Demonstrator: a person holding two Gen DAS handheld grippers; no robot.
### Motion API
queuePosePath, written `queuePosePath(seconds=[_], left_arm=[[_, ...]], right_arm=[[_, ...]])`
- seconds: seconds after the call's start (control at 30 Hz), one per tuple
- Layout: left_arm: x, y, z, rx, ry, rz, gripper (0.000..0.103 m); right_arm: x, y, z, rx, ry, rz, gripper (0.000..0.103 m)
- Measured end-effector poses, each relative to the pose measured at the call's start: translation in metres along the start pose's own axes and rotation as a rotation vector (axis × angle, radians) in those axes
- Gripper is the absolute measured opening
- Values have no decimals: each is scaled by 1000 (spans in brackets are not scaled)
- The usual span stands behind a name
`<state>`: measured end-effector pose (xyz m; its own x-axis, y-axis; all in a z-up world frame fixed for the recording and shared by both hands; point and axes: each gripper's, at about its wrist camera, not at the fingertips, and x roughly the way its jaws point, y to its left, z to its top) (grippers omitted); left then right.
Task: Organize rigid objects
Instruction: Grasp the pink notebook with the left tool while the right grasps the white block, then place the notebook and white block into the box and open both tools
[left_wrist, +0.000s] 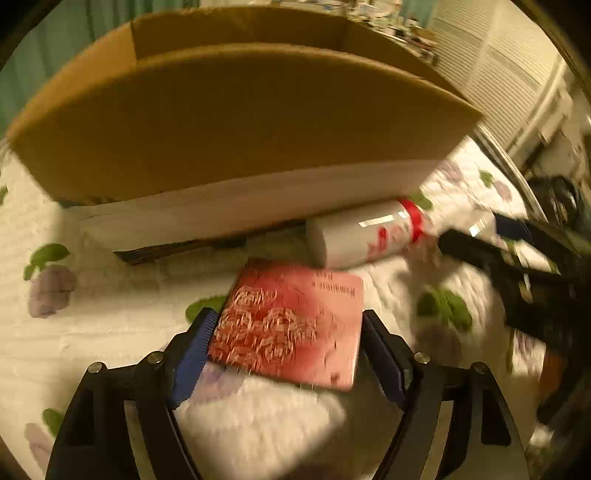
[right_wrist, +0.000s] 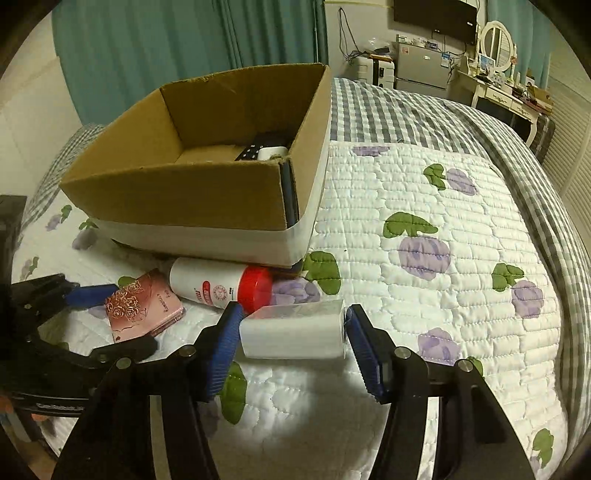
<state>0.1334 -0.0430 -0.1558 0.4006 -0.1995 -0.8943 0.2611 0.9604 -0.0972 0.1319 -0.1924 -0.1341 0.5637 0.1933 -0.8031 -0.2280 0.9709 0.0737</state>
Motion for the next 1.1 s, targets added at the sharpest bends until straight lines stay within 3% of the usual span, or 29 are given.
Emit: queuePosePath(seconds=[0.33, 0.57, 0.8, 0.83, 0.87, 1.0, 1.1], left_arm=[[-18, -6, -14, 7, -87, 56, 75], [-69, -18, -23, 0, -170, 112, 72], [-101, -23, -29, -15, -201, 98, 66], [-100, -26, -27, -14, -200, 99, 49], [-103, -25, -28, -14, -198, 92, 23], [-103, -20, -27, -30, -176, 67, 12], [-102, -17, -31, -46, -175, 45, 12]], right_arm=[[-7, 6, -3, -20, -16, -23, 57], [-51, 12, 0, -24, -97, -31, 57], [-84, 21, -7, -13, -130, -4, 57], [-87, 22, -7, -12, -132, -3, 57], [-91, 23, -8, -10, -136, 0, 57], [-104, 23, -7, -1, -155, 11, 57], [-110, 24, -6, -6, -165, 8, 57]])
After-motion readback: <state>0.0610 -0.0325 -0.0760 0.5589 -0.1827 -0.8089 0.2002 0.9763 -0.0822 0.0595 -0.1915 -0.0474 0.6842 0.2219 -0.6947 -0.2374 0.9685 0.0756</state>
